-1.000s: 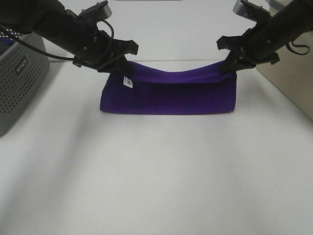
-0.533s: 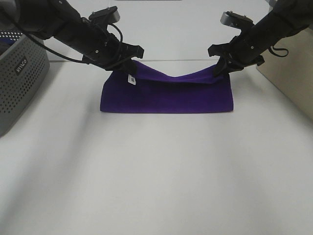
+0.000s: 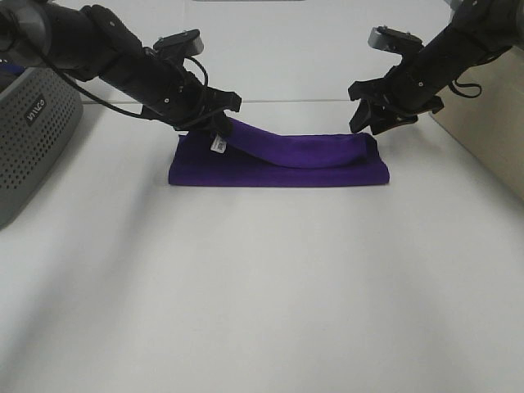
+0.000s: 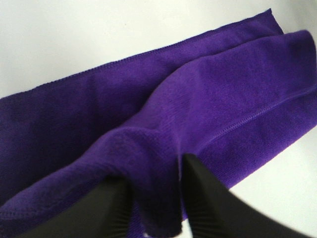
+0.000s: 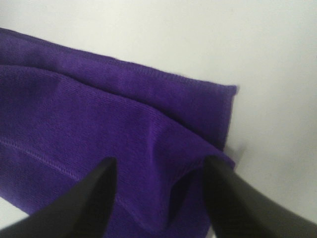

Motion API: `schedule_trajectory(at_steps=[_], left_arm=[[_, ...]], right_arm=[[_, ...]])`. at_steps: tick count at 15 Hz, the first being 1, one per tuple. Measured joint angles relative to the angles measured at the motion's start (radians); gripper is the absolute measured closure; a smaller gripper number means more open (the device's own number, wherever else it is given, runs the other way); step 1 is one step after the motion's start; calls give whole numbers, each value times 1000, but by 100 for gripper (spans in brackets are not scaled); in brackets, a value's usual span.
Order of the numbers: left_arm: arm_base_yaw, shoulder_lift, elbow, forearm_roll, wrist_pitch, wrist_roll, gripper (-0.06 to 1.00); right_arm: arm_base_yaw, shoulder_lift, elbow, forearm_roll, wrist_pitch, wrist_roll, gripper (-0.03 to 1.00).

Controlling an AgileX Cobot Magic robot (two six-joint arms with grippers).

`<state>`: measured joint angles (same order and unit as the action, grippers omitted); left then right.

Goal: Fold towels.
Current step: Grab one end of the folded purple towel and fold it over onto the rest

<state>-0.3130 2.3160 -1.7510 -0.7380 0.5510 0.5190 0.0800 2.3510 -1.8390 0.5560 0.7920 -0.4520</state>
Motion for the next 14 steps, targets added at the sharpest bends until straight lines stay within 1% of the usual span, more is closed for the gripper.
schedule_trajectory(at_steps=[1,2,3,4,6,7,8,10,11,12,14], left_arm=[[0,-2,-12,10,19,-1,41],[0,-10,-27,45,53,-13,24],[0,-19,-47,96,103,-49,15],[0,-28,-80,173,187,-109,12],[0,-31,-182,368,392,-234,11],[0,-31,-227,450,477,-268,11],[13,-31,-273,545,550,-291,11],[53,-19,-274,533,572,-293,11],[88,-1,-274,498,577,-288,11],[131,26,-274,435,576,-257,11],[199,79,-274,244,573,-156,11]], right_arm=[[0,-1,0,-44,23,28,28],[0,-4,-3,-97,54,58,19],[0,-14,-14,-153,99,97,15],[0,-34,-32,-187,140,128,13],[0,-82,-82,-211,231,160,12],[0,-99,-97,-213,271,173,12],[0,-126,-105,-216,333,211,12],[0,-128,-106,-221,390,232,12],[0,-128,-106,-226,411,240,12],[0,-128,-106,-228,415,242,12],[0,-128,-106,-228,420,249,12]])
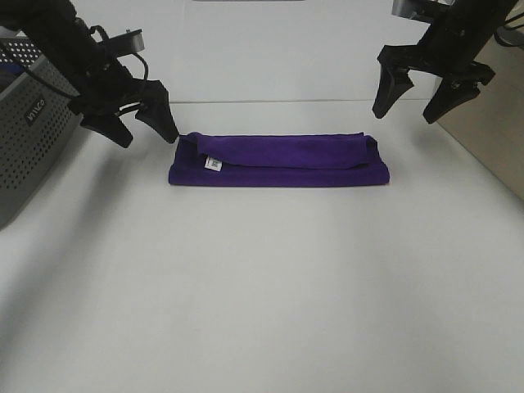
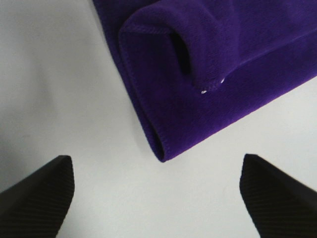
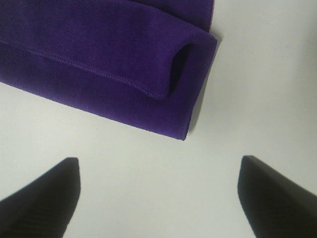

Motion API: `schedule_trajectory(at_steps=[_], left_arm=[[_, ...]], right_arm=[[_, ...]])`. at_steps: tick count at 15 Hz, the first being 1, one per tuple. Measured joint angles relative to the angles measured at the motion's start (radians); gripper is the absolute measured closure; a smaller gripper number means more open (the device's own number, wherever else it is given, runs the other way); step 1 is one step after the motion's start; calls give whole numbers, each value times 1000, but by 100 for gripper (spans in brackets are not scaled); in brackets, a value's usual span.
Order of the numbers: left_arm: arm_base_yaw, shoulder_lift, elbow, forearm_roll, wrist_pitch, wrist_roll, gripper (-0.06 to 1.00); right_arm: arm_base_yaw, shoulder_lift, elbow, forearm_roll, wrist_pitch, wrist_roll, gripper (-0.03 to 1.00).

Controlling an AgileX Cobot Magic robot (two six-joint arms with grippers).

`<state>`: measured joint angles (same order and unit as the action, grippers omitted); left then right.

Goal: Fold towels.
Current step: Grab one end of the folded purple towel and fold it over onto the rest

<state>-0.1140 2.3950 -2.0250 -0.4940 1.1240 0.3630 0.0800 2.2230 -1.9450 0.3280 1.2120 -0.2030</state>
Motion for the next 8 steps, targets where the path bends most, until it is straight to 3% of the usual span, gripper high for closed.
schedule_trajectory(at_steps=[3,8], left_arm=[[60,64,0,-178,5,93,11],[64,124,0,-192,0,149,11]], right_arm=[[0,0,0,0,3,6,12],[0,0,0,-1,3,6,12]])
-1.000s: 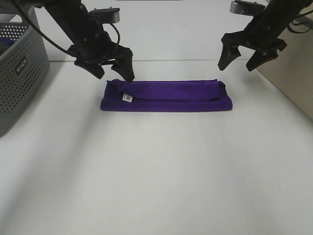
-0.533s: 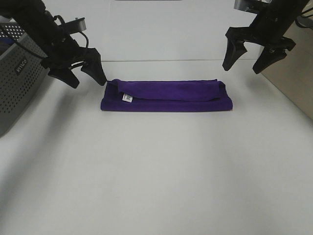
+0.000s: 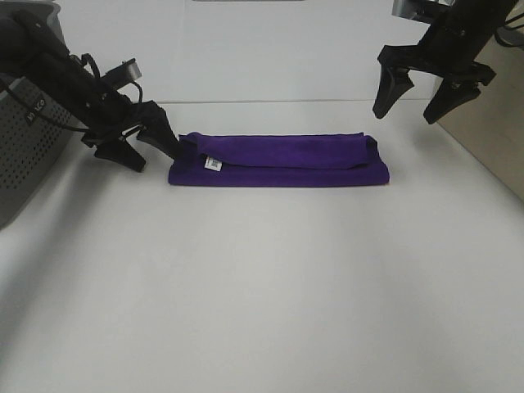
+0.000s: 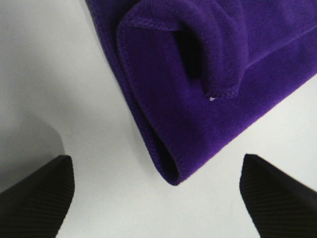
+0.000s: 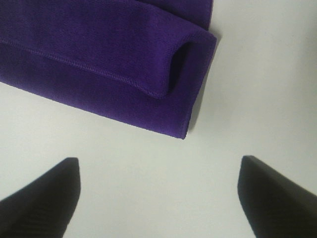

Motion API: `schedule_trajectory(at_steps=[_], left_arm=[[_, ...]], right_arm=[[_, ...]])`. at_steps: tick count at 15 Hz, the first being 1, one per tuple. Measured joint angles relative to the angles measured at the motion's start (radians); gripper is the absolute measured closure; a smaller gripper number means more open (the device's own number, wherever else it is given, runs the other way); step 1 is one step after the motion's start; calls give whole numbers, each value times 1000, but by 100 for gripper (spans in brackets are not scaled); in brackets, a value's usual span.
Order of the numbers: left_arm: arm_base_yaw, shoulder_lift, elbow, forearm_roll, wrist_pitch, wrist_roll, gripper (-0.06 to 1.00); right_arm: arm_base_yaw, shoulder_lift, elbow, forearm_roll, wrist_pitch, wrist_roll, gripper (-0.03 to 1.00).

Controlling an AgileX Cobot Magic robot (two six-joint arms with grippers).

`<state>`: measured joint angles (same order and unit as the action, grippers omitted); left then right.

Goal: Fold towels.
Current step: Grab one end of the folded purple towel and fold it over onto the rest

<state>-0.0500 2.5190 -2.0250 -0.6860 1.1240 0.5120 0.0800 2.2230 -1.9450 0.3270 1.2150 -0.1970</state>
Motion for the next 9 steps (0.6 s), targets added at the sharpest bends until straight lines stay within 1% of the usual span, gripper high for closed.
schedule_trajectory(at_steps=[1,4,5,6,7,8,9], left_arm=[[0,20,-7,-33,-7,4,12],[-27,35,-13,-76,-50,4,13],[-38,37,-14,-79,-57,4,13],[-62,38,-14,-85,-79,2,14],[-106,44,-17,-92,-116,-31,14],[-120,48,-19,-96,-132,-48,17],[-148,52,-21,-97,-159,-82,22]], right_arm=[[0,0,-1,0,0,0,12],[0,0,-1,0,0,0,12],[0,0,-1,0,0,0,12],[0,0,-1,0,0,0,12],[0,0,-1,0,0,0,12],[0,0,-1,0,0,0,12],[0,0,-1,-1,0,0,12]])
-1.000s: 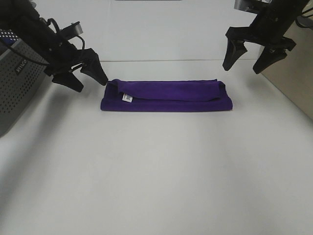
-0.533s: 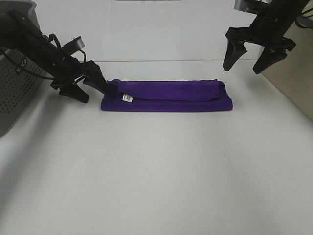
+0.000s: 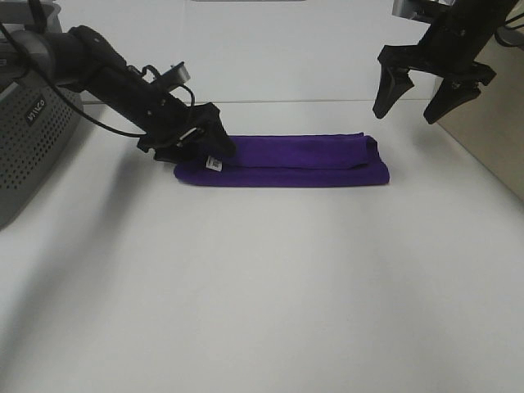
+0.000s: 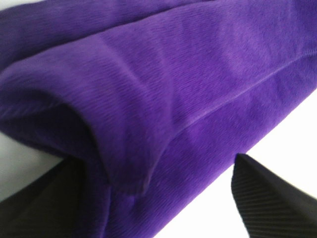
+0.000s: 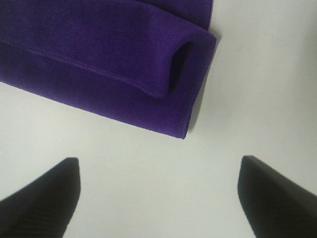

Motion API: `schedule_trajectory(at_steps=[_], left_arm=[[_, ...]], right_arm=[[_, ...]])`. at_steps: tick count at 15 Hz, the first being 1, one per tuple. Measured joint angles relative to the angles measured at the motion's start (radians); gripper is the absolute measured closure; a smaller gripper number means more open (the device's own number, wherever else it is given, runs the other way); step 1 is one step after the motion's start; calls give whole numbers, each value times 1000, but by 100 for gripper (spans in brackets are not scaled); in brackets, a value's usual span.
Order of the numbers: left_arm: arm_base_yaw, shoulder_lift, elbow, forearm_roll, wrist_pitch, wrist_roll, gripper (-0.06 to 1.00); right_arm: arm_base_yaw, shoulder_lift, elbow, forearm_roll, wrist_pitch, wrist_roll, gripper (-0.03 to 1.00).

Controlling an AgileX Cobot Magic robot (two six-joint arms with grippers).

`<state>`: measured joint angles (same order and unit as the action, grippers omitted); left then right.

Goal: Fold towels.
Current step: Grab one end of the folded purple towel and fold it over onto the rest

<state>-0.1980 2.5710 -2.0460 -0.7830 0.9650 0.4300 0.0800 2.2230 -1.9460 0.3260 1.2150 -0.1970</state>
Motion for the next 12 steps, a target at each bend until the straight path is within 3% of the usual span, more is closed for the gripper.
schedule_trajectory(at_steps=[1,2,4,5,10,12], left_arm=[[-20,6,0,1,-19,-32,30],[-34,11,-3,9,-25,-50,43],[-39,24,-14,37,-19,-63,81],[-39,31,-38,63,4,-69,90],[-40,49,-316,408,235,-182,91],[-39,39,-409,435,238,-224,91]], right_arm=[[0,0,0,0,0,0,12],[0,0,0,0,0,0,12],[0,0,0,0,0,0,12],[0,0,0,0,0,0,12],[0,-38,0,-6,1,0,12],[0,-82,0,-6,2,0,12]])
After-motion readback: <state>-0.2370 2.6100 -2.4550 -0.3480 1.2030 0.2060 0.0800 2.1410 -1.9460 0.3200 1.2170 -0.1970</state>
